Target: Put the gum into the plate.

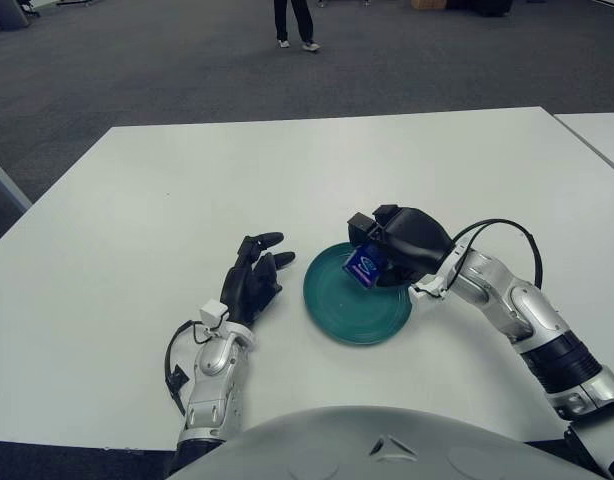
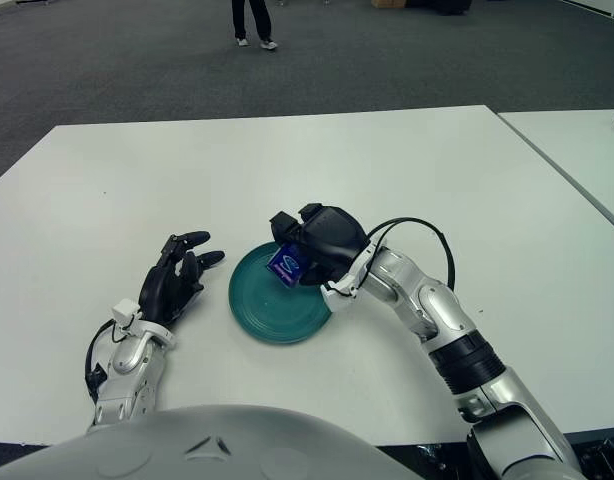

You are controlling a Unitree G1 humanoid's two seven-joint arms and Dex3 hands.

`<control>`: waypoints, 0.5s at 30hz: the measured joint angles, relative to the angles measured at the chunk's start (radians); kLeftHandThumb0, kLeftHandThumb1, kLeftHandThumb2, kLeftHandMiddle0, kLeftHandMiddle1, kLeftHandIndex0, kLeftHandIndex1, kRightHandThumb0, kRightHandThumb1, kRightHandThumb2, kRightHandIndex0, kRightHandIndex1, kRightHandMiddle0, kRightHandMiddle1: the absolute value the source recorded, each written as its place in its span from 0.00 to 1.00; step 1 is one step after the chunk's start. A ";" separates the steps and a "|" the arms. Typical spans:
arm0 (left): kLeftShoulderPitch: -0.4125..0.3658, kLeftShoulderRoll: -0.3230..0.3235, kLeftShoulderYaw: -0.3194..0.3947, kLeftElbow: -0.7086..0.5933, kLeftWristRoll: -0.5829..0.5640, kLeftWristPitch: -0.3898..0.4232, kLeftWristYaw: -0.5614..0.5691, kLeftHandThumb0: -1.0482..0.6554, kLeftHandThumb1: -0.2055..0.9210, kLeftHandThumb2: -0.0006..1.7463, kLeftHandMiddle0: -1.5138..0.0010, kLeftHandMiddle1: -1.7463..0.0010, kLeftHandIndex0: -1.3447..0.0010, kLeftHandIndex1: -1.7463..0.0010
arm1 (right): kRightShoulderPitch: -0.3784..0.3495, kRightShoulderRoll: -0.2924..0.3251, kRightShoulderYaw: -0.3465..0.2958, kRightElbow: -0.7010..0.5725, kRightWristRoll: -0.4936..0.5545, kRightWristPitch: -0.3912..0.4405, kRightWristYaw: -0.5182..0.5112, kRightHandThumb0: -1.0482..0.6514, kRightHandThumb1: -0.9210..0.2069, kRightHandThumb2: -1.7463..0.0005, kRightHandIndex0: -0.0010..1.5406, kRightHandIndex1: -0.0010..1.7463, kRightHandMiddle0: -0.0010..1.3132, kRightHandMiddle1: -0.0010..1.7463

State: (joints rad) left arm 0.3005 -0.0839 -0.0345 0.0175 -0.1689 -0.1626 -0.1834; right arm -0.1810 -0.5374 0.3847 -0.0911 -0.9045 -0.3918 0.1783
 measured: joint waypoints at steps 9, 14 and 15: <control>-0.003 0.000 0.003 0.013 -0.003 -0.020 -0.001 0.17 1.00 0.43 0.76 0.41 0.87 0.25 | 0.038 -0.019 -0.001 -0.051 0.039 0.025 0.102 0.03 0.01 0.49 0.19 0.30 0.01 0.50; -0.006 0.004 0.002 0.023 0.003 -0.027 -0.001 0.15 1.00 0.45 0.76 0.42 0.86 0.25 | 0.063 -0.022 -0.004 -0.105 0.063 0.050 0.155 0.00 0.00 0.43 0.15 0.12 0.00 0.29; -0.007 0.005 0.001 0.024 0.006 -0.029 -0.001 0.15 1.00 0.45 0.77 0.42 0.86 0.25 | 0.067 -0.022 -0.007 -0.115 0.069 0.058 0.166 0.00 0.00 0.43 0.14 0.11 0.00 0.28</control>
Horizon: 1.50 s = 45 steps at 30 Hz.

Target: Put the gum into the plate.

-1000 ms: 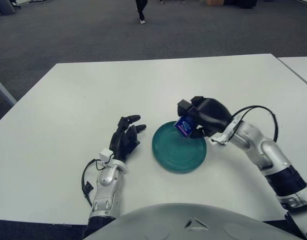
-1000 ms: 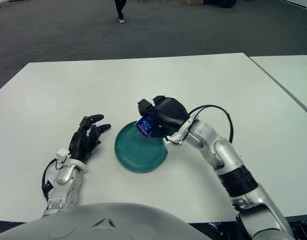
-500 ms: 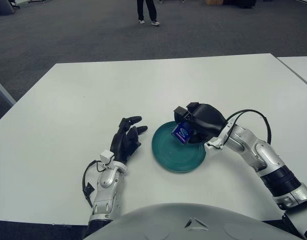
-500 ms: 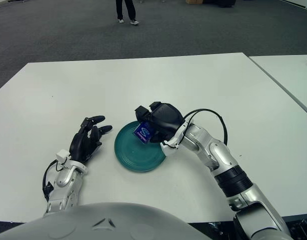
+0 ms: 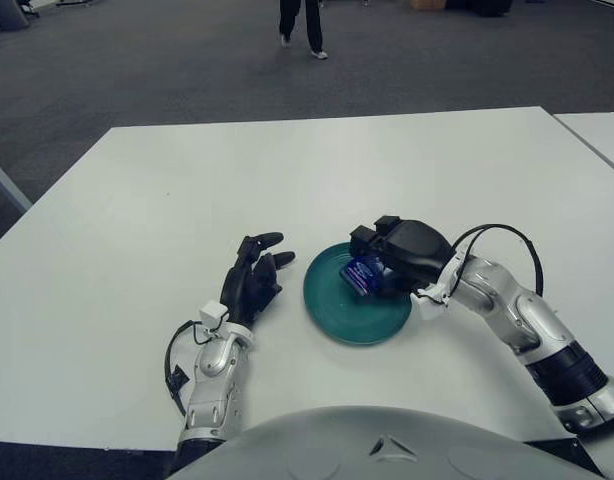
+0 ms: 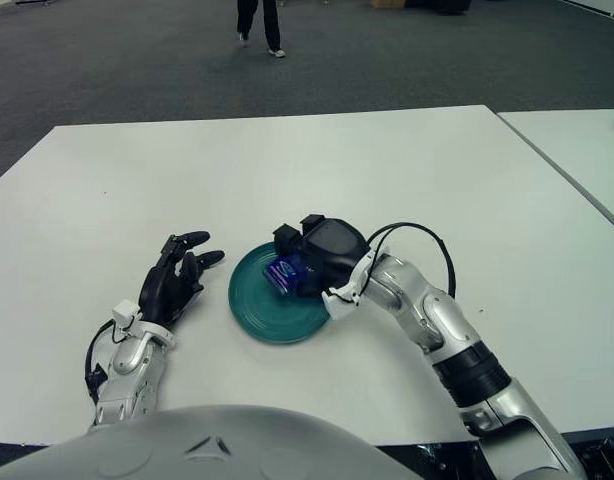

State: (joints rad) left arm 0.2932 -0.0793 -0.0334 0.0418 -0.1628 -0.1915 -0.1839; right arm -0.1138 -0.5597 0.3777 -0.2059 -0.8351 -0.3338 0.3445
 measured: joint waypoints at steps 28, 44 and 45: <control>-0.034 -0.002 -0.003 0.085 -0.019 -0.086 -0.036 0.13 1.00 0.46 0.76 0.47 0.87 0.28 | 0.190 0.291 -0.160 -0.141 0.274 0.265 -0.119 0.02 0.00 0.50 0.18 0.03 0.00 0.30; -0.019 0.010 -0.013 0.080 -0.013 -0.103 -0.038 0.11 1.00 0.47 0.77 0.46 0.87 0.28 | 0.304 0.571 -0.468 -0.018 0.708 0.513 -0.337 0.17 0.00 0.48 0.38 0.13 0.00 0.57; -0.018 0.011 -0.014 0.077 -0.010 -0.101 -0.038 0.11 1.00 0.47 0.77 0.46 0.87 0.28 | 0.311 0.575 -0.479 -0.018 0.721 0.526 -0.341 0.17 0.00 0.48 0.38 0.13 0.00 0.57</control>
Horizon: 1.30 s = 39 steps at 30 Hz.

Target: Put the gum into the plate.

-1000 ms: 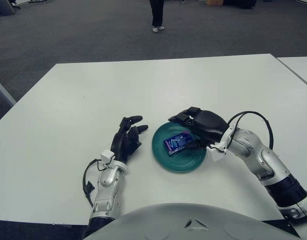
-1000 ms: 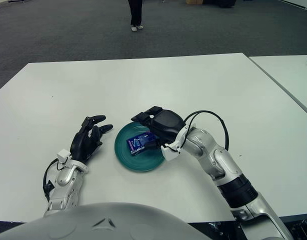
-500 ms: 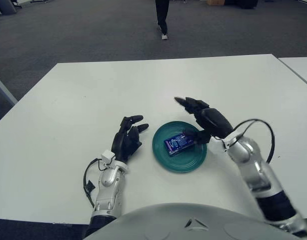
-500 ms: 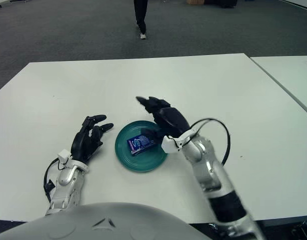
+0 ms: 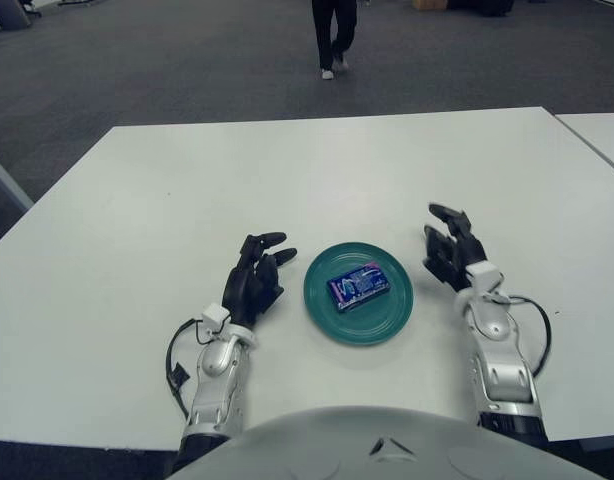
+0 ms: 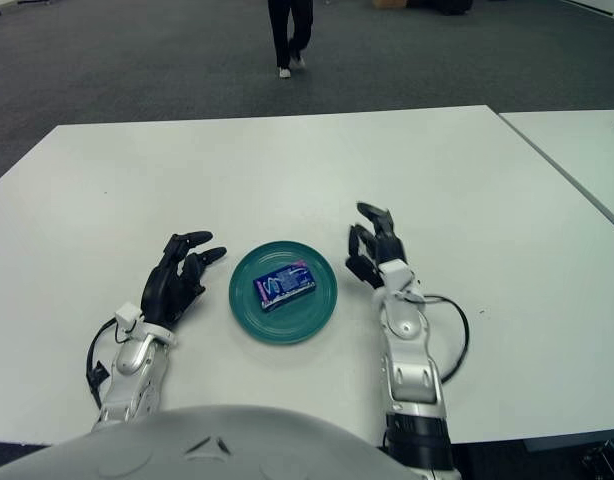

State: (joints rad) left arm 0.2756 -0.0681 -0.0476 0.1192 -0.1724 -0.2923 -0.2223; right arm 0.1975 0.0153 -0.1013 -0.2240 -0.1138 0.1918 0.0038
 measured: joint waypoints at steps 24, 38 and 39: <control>0.021 -0.005 0.000 -0.010 0.021 0.004 0.007 0.12 1.00 0.47 0.80 0.50 0.87 0.31 | 0.111 0.033 0.001 0.047 0.034 -0.150 -0.108 0.27 0.00 0.59 0.33 0.26 0.08 0.58; 0.016 -0.006 0.002 0.004 0.025 -0.012 0.008 0.13 1.00 0.47 0.79 0.56 0.90 0.34 | 0.105 0.038 0.022 0.104 0.024 -0.182 -0.145 0.28 0.00 0.64 0.32 0.24 0.08 0.58; 0.015 -0.006 0.002 0.005 0.024 -0.013 0.008 0.13 1.00 0.47 0.79 0.56 0.91 0.34 | 0.104 0.038 0.023 0.107 0.024 -0.185 -0.146 0.28 0.00 0.65 0.32 0.24 0.08 0.58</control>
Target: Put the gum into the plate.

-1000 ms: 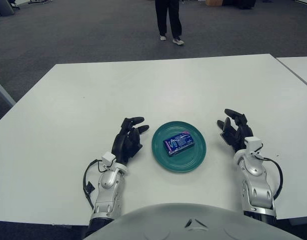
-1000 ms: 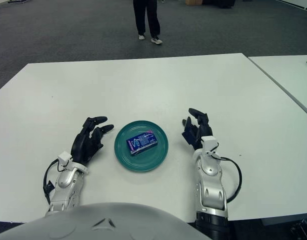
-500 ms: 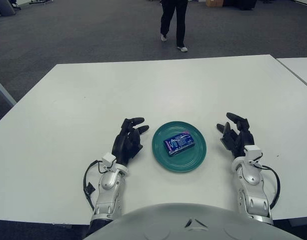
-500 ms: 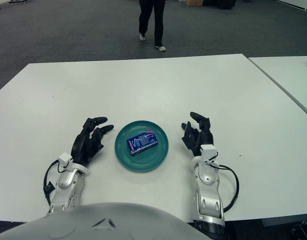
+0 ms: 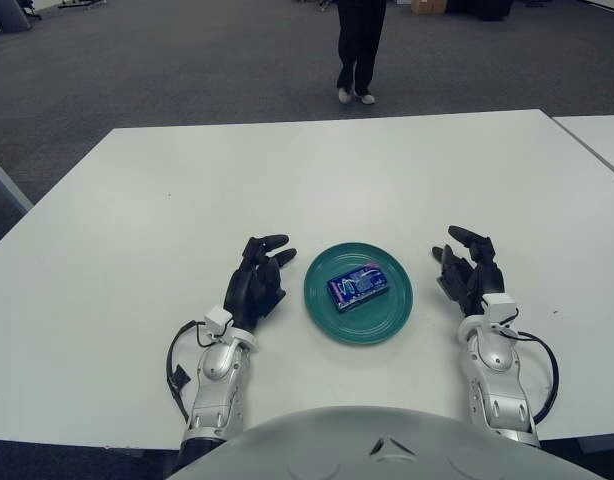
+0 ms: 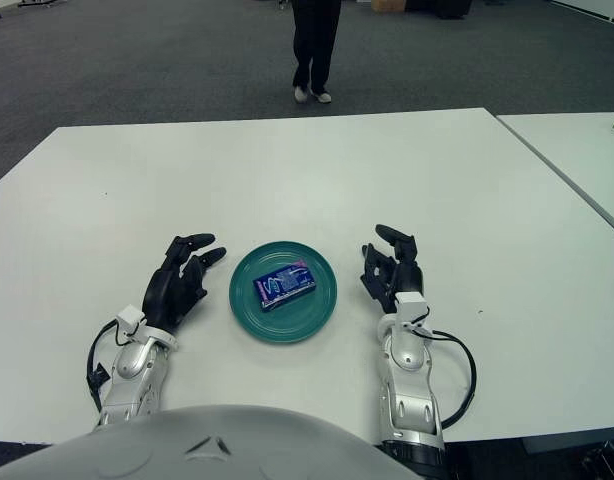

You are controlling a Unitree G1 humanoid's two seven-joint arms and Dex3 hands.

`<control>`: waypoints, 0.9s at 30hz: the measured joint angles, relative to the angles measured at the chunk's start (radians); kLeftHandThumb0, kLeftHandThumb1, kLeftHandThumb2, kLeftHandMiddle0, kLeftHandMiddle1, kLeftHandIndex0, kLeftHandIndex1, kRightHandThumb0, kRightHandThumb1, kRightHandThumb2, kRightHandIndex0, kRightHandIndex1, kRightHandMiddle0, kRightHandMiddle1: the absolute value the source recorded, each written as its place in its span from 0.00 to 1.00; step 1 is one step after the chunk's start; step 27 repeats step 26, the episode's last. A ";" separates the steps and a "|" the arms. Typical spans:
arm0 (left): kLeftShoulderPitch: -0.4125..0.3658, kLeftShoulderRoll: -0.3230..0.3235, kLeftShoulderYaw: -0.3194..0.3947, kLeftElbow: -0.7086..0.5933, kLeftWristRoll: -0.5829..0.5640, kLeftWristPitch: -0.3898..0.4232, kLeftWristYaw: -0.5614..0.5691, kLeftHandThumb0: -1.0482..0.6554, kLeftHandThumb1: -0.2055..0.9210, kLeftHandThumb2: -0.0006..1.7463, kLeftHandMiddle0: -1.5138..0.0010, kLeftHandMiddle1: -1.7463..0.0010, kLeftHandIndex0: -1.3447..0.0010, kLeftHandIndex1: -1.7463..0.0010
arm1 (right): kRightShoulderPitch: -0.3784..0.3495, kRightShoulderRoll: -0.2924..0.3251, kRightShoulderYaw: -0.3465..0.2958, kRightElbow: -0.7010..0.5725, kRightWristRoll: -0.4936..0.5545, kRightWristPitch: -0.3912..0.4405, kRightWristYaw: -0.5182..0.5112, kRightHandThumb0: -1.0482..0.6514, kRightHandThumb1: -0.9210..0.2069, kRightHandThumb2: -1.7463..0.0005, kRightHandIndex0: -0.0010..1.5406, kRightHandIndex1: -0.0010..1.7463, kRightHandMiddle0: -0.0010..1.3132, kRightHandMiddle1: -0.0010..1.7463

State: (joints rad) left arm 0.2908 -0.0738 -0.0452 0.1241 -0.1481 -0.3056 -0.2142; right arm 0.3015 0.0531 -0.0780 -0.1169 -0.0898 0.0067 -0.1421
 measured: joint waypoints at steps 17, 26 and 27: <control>-0.004 0.001 0.001 0.010 0.000 -0.010 0.000 0.12 1.00 0.46 0.78 0.57 0.90 0.34 | -0.001 -0.001 0.013 0.019 -0.002 -0.021 -0.015 0.28 0.00 0.65 0.34 0.25 0.07 0.58; -0.003 0.002 0.001 0.009 0.000 -0.009 0.000 0.12 1.00 0.46 0.77 0.56 0.89 0.34 | -0.001 0.000 0.017 0.021 -0.003 -0.023 -0.026 0.29 0.00 0.66 0.34 0.25 0.07 0.59; -0.003 0.002 0.001 0.009 0.000 -0.009 0.000 0.12 1.00 0.46 0.77 0.56 0.89 0.34 | -0.001 0.000 0.017 0.021 -0.003 -0.023 -0.026 0.29 0.00 0.66 0.34 0.25 0.07 0.59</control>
